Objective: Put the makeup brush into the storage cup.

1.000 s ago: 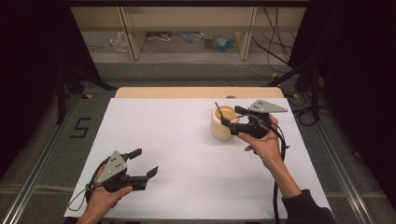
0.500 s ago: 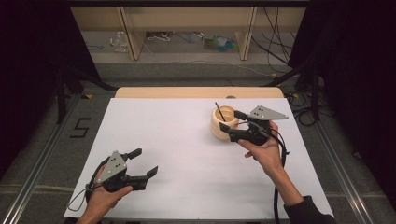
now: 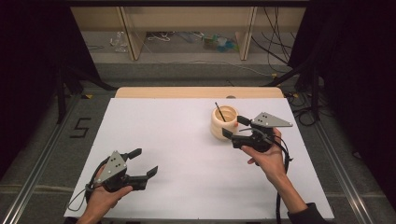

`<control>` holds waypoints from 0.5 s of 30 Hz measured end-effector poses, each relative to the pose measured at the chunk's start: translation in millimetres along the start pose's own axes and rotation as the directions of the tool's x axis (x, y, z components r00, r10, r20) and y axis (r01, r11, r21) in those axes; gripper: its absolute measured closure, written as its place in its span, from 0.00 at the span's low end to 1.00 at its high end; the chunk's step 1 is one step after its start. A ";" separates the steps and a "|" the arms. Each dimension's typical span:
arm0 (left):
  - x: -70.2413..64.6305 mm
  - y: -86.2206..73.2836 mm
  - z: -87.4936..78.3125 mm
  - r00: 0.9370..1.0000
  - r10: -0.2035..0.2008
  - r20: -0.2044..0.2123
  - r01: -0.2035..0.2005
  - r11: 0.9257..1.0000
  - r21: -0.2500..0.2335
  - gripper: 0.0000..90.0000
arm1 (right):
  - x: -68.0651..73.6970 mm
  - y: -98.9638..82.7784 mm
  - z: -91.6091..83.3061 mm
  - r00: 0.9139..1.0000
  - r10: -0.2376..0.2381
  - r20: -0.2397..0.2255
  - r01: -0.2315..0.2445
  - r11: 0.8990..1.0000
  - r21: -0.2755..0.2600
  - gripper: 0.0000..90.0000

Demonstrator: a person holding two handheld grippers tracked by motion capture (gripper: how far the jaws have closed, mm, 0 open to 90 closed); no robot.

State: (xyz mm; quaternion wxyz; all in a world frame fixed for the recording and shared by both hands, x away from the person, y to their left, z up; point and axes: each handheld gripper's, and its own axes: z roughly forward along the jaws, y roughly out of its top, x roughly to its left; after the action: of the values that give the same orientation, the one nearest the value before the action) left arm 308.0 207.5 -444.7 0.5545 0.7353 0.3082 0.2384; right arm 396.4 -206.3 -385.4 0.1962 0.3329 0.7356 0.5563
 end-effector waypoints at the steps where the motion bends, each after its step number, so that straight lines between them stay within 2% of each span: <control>1: 0.0 -0.1 0.0 1.000 0.000 0.000 0.000 1.000 0.000 0.18 | -0.6 -1.8 0.4 1.000 -0.004 0.004 0.005 1.000 -0.012 0.26; 3: 0.3 -0.5 0.7 1.000 -0.004 0.005 0.004 1.000 -0.006 0.18 | -0.3 -4.1 -1.9 1.000 0.005 0.001 -0.005 1.000 0.004 0.26; 8: 0.6 -0.5 0.5 1.000 0.000 0.003 0.001 1.000 -0.005 0.18 | 0.5 -10.1 -5.6 0.999 0.029 -0.014 -0.029 1.000 -0.006 0.24; 15: 0.0 -0.1 0.1 1.000 -0.002 0.000 0.002 1.000 0.000 0.18 | 4.1 -18.8 -8.6 1.000 0.011 -0.006 -0.011 1.000 0.004 0.23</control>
State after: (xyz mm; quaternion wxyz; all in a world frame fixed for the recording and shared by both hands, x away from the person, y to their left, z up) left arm 308.0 207.5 -444.9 0.5547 0.7350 0.3091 0.2377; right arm 382.8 -212.4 -400.3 0.1900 0.3358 0.7354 0.5570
